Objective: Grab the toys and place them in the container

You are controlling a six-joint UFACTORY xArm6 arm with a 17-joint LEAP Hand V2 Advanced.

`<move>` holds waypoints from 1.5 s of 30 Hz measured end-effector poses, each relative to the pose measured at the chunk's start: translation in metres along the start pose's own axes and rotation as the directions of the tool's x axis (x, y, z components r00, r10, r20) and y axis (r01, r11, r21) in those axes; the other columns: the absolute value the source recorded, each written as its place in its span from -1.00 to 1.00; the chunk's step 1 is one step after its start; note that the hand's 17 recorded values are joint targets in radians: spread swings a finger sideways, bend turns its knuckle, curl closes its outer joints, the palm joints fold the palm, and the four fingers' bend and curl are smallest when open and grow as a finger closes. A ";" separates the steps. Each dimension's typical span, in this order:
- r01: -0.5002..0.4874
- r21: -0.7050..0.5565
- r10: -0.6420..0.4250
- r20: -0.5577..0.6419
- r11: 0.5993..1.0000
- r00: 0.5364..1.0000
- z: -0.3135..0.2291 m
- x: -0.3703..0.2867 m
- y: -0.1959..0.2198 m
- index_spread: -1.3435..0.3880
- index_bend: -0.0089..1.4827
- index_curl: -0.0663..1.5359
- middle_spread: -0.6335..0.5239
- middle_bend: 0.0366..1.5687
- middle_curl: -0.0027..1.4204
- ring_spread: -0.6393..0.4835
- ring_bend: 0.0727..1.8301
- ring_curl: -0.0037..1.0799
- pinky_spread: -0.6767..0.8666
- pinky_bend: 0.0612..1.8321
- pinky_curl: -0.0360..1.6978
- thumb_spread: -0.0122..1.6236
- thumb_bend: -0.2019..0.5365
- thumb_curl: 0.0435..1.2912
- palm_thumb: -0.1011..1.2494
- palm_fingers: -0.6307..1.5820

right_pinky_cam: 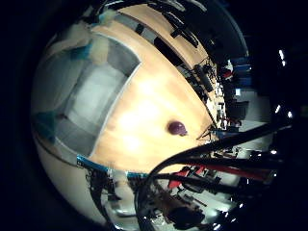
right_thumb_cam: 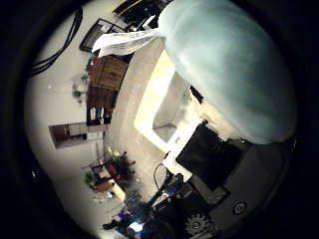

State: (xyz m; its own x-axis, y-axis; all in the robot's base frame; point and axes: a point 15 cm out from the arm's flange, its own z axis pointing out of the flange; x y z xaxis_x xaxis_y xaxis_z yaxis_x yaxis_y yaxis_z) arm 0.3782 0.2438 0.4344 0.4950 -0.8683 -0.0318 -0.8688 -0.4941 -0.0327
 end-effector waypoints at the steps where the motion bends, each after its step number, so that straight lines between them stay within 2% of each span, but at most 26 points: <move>1: 0.000 0.000 0.000 0.001 1.000 1.000 0.000 0.000 0.000 -0.10 -0.77 -0.47 -0.77 -0.59 0.23 -0.57 0.00 0.02 -0.85 0.30 -0.47 0.33 -0.51 -0.29 0.30 0.48; 10: 0.003 -0.006 -0.003 0.001 1.000 1.000 0.000 -0.002 0.001 -0.10 -0.77 -0.46 -0.77 -0.61 0.24 -0.58 -0.02 0.02 -0.85 0.29 -0.47 0.33 -0.51 -0.30 0.28 0.48; 12: 0.003 -0.016 -0.003 0.000 1.000 1.000 0.001 -0.001 0.003 -0.10 -0.81 -0.48 -0.75 -0.71 0.21 -0.59 -0.03 0.02 -0.85 0.30 -0.46 0.32 -0.59 -0.33 0.17 0.31; 14: 0.008 -0.038 -0.008 0.002 0.999 1.000 0.003 -0.002 0.008 -0.09 -0.70 -0.43 -0.70 -0.77 0.17 -0.52 -0.18 0.00 -0.69 0.19 -0.46 0.31 -0.64 -0.37 0.06 -0.05; 15: 0.009 -0.055 -0.009 0.001 0.998 1.000 0.007 -0.001 0.009 -0.08 -0.66 -0.42 -0.63 -0.81 0.12 -0.40 -0.29 -0.03 -0.50 0.15 -0.46 0.29 -0.66 -0.42 -0.05 -0.20; 17: 0.014 -0.057 -0.014 0.001 0.998 1.000 0.005 -0.002 0.008 -0.07 -0.66 -0.43 -0.58 -0.82 0.08 -0.32 -0.37 -0.10 -0.37 0.12 -0.48 0.28 -0.67 -0.45 -0.13 -0.25; 20: 0.018 -0.079 -0.018 0.001 0.997 1.000 0.007 -0.002 0.009 -0.05 -0.68 -0.45 -0.46 -0.83 -0.03 -0.15 -0.50 -0.27 -0.06 0.05 -0.56 0.22 -0.64 -0.51 -0.31 -0.29; 25: 0.032 -0.089 -0.032 0.002 0.996 0.999 0.010 -0.003 0.009 -0.03 -0.71 -0.46 -0.34 -0.83 -0.15 0.00 -0.58 -0.34 0.20 0.00 -0.60 0.15 -0.60 -0.55 -0.44 -0.34; 29: 0.044 -0.094 -0.044 0.003 0.995 0.999 0.012 -0.005 0.007 -0.02 -0.73 -0.46 -0.25 -0.83 -0.23 0.11 -0.64 -0.38 0.33 -0.08 -0.64 0.11 -0.58 -0.56 -0.51 -0.41; 37: 0.048 -0.099 -0.047 0.003 0.994 0.999 0.012 -0.005 0.008 -0.02 -0.75 -0.48 -0.19 -0.81 -0.36 0.17 -0.68 -0.43 0.44 -0.14 -0.69 0.09 -0.55 -0.57 -0.54 -0.38; 45: 0.052 -0.100 -0.052 0.002 0.994 0.999 0.012 -0.004 0.009 -0.02 -0.76 -0.51 -0.19 -0.81 -0.43 0.17 -0.69 -0.44 0.46 -0.14 -0.70 0.09 -0.54 -0.57 -0.53 -0.34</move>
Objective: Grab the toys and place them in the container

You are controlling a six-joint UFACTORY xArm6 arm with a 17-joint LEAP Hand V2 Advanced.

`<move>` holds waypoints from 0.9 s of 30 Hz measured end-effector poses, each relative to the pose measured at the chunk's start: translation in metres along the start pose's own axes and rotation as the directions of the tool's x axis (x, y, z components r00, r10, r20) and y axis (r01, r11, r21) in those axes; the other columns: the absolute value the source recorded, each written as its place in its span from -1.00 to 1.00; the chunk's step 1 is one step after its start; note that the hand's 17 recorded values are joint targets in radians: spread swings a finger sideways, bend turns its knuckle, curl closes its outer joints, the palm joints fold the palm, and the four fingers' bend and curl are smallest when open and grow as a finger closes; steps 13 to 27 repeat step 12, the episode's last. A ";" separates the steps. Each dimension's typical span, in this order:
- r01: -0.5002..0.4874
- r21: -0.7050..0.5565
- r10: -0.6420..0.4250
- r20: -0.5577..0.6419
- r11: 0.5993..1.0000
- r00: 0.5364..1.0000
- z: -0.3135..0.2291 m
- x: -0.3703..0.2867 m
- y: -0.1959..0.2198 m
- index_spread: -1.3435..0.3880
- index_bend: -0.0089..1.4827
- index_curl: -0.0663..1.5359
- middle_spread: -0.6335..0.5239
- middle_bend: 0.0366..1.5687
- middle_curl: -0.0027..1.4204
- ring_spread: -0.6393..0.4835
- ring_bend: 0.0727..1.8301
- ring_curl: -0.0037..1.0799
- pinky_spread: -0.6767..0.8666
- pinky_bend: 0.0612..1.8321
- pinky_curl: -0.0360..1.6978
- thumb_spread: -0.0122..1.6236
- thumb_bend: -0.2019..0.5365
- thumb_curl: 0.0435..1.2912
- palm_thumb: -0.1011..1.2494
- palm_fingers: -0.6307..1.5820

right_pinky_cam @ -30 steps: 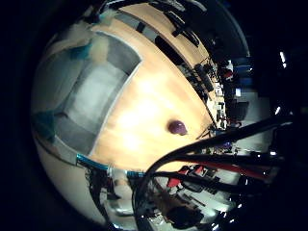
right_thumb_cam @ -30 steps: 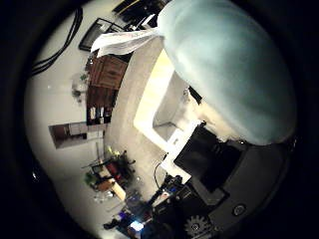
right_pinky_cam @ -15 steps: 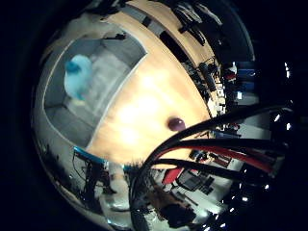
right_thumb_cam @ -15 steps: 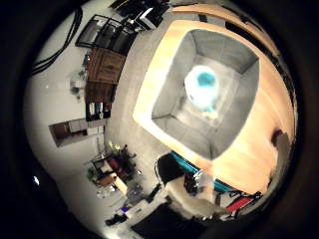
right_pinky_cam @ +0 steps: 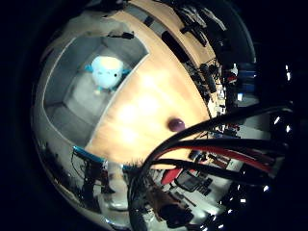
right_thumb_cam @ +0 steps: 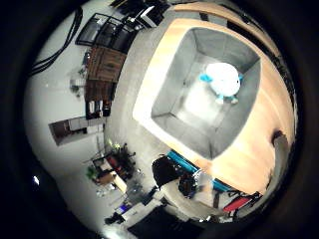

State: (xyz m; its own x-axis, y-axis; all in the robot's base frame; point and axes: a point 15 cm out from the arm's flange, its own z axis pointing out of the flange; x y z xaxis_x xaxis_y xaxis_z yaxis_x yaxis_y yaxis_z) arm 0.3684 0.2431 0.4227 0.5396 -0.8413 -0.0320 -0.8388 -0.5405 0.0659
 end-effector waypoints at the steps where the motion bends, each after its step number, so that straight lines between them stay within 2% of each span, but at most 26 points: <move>1: 0.000 -0.002 0.000 0.000 1.000 1.000 0.000 0.000 0.000 -0.02 -0.76 -0.51 -0.19 -0.81 -0.44 0.16 -0.69 -0.44 0.46 -0.14 -0.70 0.09 -0.54 -0.57 -0.52 -0.34; 27: -0.004 0.002 0.004 0.000 1.000 1.000 -0.002 0.002 0.002 -0.02 -0.76 -0.53 -0.21 -0.80 -0.49 0.14 -0.69 -0.45 0.48 -0.12 -0.72 0.11 -0.54 -0.58 -0.50 -0.32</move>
